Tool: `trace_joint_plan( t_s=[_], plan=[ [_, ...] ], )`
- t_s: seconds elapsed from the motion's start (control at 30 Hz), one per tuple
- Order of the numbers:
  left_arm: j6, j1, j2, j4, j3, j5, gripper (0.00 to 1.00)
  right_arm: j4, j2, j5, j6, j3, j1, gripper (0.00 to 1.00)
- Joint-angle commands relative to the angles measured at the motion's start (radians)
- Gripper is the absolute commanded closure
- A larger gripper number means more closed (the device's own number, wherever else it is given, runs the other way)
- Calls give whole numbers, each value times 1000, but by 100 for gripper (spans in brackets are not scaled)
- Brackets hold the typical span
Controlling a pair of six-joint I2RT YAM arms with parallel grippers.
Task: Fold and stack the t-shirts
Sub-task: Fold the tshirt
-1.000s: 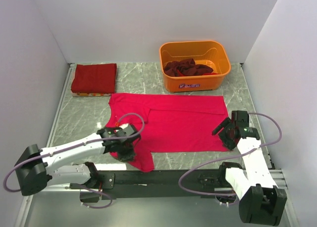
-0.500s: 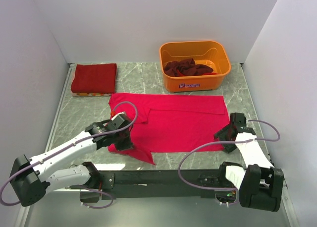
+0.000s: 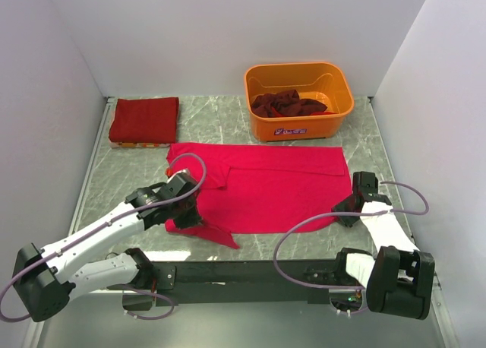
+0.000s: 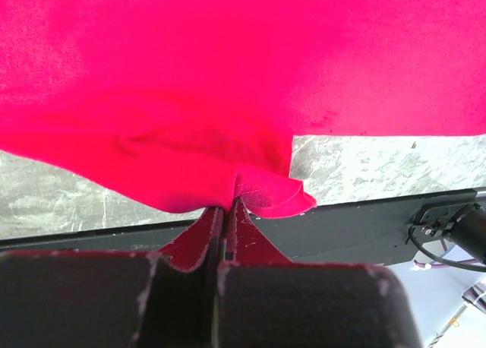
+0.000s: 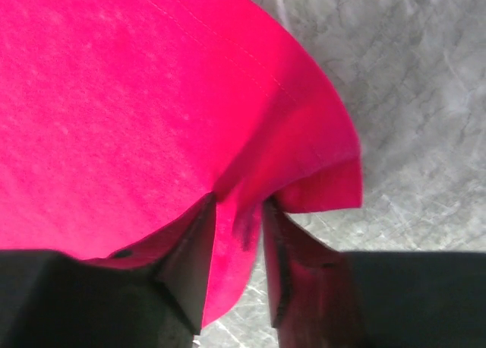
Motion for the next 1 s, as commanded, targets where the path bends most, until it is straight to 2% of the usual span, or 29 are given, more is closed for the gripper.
trace_joint_plan(
  t_s=[0.0, 0.03, 0.13, 0.4, 0.97],
  plan=[
    [21, 10, -16, 24, 16, 12, 99, -42, -19, 29, -11, -21, -5, 68],
    [21, 12, -18, 28, 16, 14, 99, -45, -23, 35, -13, -18, -4, 79],
    [12, 19, -24, 56, 7, 20, 99, -46, -24, 17, -13, -19, -4, 87],
    [9, 50, -47, 120, 17, 26, 99, -60, -21, -9, -39, -2, -2, 88],
    [164, 177, 16, 288, 118, -17, 99, -103, 103, -97, -122, 197, 1, 88]
  ],
)
